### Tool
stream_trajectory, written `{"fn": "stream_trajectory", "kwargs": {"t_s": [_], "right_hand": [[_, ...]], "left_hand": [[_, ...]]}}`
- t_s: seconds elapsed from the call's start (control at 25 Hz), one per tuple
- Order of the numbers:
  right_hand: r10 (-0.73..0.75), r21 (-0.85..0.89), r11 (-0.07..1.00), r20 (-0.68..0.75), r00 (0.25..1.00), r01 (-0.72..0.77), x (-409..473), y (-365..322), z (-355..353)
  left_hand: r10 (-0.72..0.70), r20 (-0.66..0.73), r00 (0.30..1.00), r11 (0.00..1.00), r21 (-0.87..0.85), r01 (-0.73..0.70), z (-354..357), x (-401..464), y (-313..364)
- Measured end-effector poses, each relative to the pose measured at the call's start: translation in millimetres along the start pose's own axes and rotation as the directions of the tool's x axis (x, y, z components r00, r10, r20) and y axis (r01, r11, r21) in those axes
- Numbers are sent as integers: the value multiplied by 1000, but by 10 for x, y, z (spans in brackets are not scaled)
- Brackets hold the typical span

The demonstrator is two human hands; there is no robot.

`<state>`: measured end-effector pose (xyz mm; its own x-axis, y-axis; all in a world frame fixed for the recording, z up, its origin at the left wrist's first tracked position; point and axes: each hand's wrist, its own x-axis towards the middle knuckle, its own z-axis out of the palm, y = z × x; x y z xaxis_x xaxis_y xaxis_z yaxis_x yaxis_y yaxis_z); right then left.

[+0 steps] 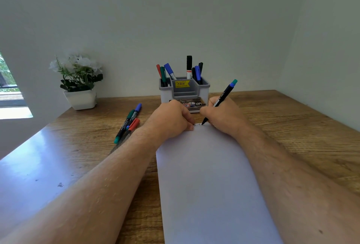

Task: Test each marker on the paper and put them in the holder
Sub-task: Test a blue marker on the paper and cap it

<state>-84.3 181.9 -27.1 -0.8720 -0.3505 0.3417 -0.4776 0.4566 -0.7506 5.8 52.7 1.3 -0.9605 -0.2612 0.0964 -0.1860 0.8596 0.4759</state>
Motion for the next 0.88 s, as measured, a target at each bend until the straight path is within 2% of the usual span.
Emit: {"fn": "stream_trajectory", "kwargs": {"t_s": [0.56, 0.88], "right_hand": [[-10, -16, 1000, 31, 999, 10, -77, -87, -27], [43, 23, 999, -40, 998, -42, -42, -80, -21]], "left_hand": [[-16, 8, 1000, 1000, 0, 16, -22, -33, 39], [-19, 10, 1000, 1000, 9, 19, -16, -4, 14]]}}
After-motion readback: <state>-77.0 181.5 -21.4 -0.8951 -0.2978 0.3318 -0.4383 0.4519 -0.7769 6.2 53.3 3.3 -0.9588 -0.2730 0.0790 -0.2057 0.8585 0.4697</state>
